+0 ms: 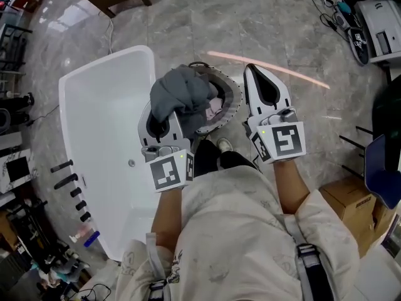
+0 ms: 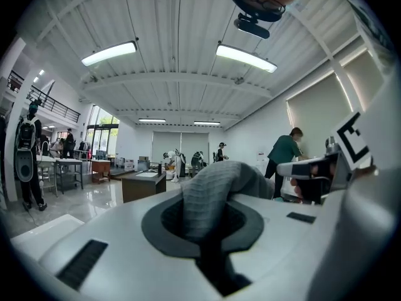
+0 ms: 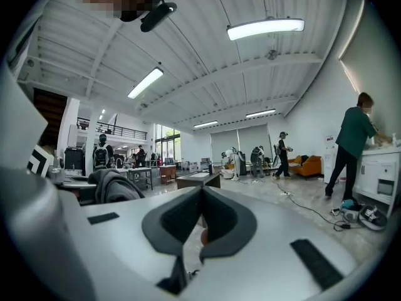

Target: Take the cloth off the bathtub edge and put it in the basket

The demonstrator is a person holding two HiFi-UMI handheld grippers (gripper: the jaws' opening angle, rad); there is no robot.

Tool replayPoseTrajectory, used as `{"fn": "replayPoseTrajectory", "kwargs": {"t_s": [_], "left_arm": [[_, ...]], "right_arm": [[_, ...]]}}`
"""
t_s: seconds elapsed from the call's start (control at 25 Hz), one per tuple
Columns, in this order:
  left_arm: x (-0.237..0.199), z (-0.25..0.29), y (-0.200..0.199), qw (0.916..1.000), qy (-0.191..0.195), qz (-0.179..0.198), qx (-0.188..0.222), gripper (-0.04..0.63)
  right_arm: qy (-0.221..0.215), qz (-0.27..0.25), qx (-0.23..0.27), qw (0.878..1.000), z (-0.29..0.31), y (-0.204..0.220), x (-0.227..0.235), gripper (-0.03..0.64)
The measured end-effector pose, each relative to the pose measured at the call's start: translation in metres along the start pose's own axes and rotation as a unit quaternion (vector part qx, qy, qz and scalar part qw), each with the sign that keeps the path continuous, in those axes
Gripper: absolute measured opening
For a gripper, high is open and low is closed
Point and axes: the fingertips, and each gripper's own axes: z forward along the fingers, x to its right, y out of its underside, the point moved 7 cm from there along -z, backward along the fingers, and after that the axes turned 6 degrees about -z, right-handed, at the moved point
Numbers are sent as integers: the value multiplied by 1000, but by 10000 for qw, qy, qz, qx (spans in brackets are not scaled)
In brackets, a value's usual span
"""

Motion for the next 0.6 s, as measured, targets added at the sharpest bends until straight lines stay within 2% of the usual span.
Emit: {"fn": "replayPoseTrajectory", "kwargs": {"t_s": [0.28,0.6], "left_arm": [[-20,31,42,9979,251,-167,-566,38],[-30,60,86,9907,546,-247,-1223,38]], "right_arm": [[93,-40,-396,9992,27,19,-9,-12],[224,-87,-831,9962,43,38,-11,-12]]}}
